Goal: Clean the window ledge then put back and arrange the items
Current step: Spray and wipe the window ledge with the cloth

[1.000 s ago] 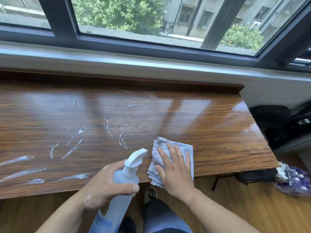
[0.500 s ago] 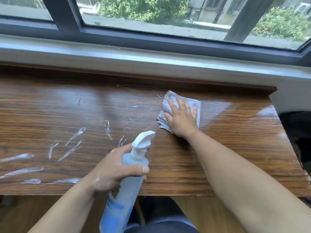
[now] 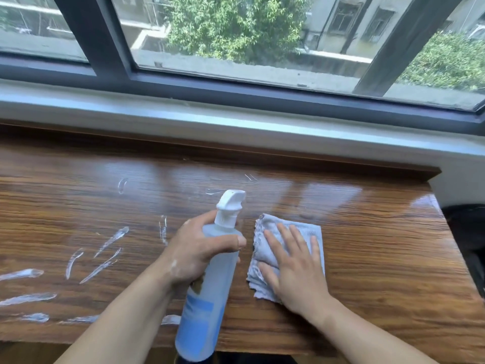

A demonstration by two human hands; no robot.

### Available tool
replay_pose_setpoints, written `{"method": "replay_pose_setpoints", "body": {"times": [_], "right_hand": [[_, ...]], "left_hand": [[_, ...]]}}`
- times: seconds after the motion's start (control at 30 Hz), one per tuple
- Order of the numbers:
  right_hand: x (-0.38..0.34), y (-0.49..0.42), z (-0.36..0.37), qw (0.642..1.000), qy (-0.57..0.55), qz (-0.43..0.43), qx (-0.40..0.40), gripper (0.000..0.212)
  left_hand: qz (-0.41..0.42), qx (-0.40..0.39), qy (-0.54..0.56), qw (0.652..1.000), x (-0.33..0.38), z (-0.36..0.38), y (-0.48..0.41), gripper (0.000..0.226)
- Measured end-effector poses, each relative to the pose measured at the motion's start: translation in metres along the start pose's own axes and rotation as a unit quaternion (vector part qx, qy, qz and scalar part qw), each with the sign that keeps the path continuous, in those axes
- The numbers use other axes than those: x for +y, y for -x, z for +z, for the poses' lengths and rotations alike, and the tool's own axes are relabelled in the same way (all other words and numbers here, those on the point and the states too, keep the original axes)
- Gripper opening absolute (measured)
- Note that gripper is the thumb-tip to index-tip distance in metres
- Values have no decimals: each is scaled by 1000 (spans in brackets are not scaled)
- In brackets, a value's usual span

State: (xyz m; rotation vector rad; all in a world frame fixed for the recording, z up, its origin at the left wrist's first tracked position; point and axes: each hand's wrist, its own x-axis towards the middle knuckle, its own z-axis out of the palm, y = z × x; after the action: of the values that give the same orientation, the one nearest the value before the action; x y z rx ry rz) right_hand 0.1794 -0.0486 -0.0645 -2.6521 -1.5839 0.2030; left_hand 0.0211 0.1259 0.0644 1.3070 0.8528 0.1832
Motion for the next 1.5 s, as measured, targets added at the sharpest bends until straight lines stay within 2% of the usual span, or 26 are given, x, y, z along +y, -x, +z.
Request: {"method": "replay_pose_setpoints", "body": {"times": [0.17, 0.3, 0.4, 0.47, 0.57, 0.67, 0.77, 0.93, 1.03, 1.13, 1.23, 1.37, 1.5], "right_hand": [[2, -50, -8, 1000, -10, 17, -11, 81], [-4, -138, -23, 999, -29, 35, -17, 92], [-17, -178, -30, 997, -37, 61, -14, 86], [-21, -167, -30, 998, -47, 30, -10, 80], [-13, -108, -24, 995, -72, -70, -4, 69], [2, -51, -16, 992, -53, -110, 13, 69], [9, -61, -14, 995, -30, -97, 17, 75], [-18, -157, -30, 999, -29, 3, -42, 93], [-36, -182, -34, 998, -39, 34, -39, 89], [-34, -151, -30, 998, -29, -17, -48, 80], [-26, -78, -16, 997, -44, -62, -28, 66], [-35, -9, -2, 998, -43, -52, -2, 69], [-44, -12, 0, 999, -33, -31, 5, 67]], "left_hand": [[17, 28, 18, 999, 6, 2, -16, 47], [3, 23, 56, 998, 9, 2, -18, 53], [0, 29, 60, 998, 10, 1, -17, 53], [-4, 30, 64, 997, 8, 0, -16, 51], [3, 18, 68, 998, 7, -4, -15, 46], [6, 12, 72, 997, 6, -10, -14, 48], [0, -5, 90, 996, 5, -18, -12, 49], [-5, -18, 77, 997, 3, -33, -6, 51], [-16, -17, 74, 997, 1, -44, -1, 54], [-24, -27, 66, 997, -2, -53, 4, 52], [-31, -36, 61, 997, -5, -65, 7, 53], [-46, -34, 60, 997, -9, -76, 9, 58], [-46, -13, 62, 997, -9, -79, 8, 58]]}}
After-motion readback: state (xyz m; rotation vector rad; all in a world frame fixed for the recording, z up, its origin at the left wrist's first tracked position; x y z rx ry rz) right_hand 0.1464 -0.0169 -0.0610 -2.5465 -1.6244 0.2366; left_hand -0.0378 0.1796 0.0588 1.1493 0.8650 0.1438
